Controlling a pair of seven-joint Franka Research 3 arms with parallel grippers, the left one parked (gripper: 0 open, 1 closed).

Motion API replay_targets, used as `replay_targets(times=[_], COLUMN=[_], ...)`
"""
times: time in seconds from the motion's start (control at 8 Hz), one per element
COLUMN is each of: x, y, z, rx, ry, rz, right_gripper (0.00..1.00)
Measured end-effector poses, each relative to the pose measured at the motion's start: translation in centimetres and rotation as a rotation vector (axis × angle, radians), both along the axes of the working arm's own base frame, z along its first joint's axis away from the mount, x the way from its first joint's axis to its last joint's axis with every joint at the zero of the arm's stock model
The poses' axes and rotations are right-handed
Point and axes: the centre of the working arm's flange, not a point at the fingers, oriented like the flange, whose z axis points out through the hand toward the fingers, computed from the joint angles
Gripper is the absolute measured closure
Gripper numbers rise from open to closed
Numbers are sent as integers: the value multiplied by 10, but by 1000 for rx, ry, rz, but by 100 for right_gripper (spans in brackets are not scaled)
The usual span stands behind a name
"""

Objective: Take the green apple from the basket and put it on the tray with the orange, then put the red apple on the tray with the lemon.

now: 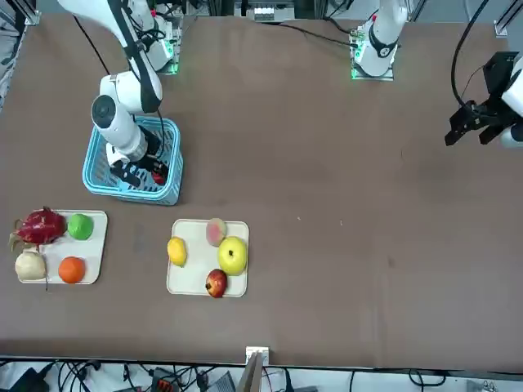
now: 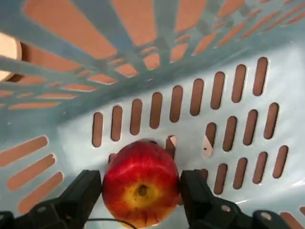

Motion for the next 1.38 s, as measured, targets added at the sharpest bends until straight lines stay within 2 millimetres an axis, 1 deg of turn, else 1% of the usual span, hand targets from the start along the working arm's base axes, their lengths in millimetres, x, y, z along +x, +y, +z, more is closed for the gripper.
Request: replay_targets(times=[0.5, 0.62, 0.75, 1.0, 1.25, 1.38], x=[1, 1, 1, 1, 2, 2], y=[1, 1, 1, 1, 1, 1], z=[-5, -4, -4, -3, 0, 9], rx=[-2, -2, -2, -2, -2, -4], ry=[6, 6, 5, 5, 16, 38], rz=[2, 1, 1, 1, 1, 1], right_gripper=[2, 8, 10, 11, 11, 11])
